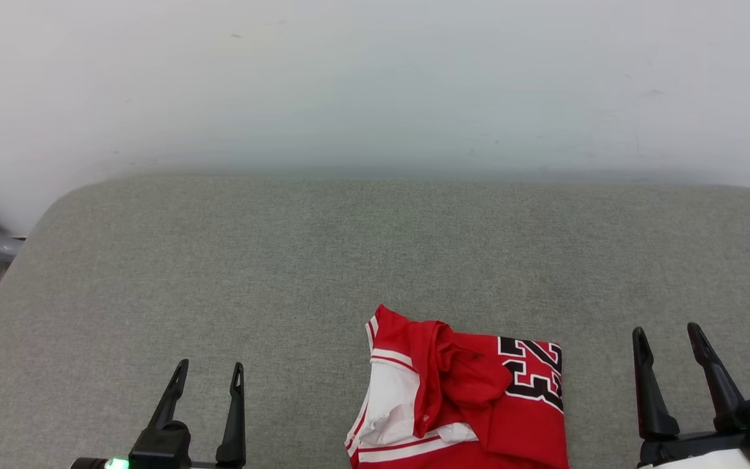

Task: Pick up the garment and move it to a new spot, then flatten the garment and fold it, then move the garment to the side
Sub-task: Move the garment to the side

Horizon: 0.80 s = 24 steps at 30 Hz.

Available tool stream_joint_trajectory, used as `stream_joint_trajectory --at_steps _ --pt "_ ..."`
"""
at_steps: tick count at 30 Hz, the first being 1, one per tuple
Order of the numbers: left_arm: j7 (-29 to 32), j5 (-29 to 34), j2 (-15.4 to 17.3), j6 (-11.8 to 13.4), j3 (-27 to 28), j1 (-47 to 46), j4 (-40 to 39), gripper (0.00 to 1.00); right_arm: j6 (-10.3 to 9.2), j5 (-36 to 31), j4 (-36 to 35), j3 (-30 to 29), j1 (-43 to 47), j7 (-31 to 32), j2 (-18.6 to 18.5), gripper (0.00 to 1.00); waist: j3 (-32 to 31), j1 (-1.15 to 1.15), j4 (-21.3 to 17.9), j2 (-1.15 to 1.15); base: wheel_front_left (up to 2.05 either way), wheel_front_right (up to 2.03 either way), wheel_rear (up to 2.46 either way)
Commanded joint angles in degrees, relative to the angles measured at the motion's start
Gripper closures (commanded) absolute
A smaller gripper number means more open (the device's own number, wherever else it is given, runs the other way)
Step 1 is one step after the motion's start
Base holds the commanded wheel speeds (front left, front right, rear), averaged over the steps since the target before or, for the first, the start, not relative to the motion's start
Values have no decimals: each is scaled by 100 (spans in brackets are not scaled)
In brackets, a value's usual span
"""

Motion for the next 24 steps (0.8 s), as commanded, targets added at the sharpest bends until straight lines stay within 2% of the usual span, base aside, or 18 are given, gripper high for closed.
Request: stream_joint_trajectory --at_steps 1,7,10,15,20,24 --pt "-26 12 7 -16 2 63 -17 0 -5 -55 -16 -7 70 -7 36 0 -8 0 4 0 0 0 0" --pt "-26 -7 -7 -16 6 55 -21 0 -5 -111 -42 -34 -233 -7 -37 0 -22 0 18 0 0 0 0" --pt "-26 -11 -13 -23 8 27 -14 0 -5 -64 -39 -94 -578 -7 -309 0 3 0 8 0 0 0 0" --pt "-26 -8 -14 -43 -8 -64 15 0 -5 153 232 59 -1358 80 -974 0 68 0 8 0 0 0 0" --pt "-26 9 -30 -65 -46 -143 44 0 -5 719 630 661 -2142 1005 -1630 0 142 0 56 0 0 0 0" --pt "-26 8 -36 -81 -55 -165 50 0 -6 1471 948 1547 -2566 2373 -2185 0 206 0 95 0 0 0 0"
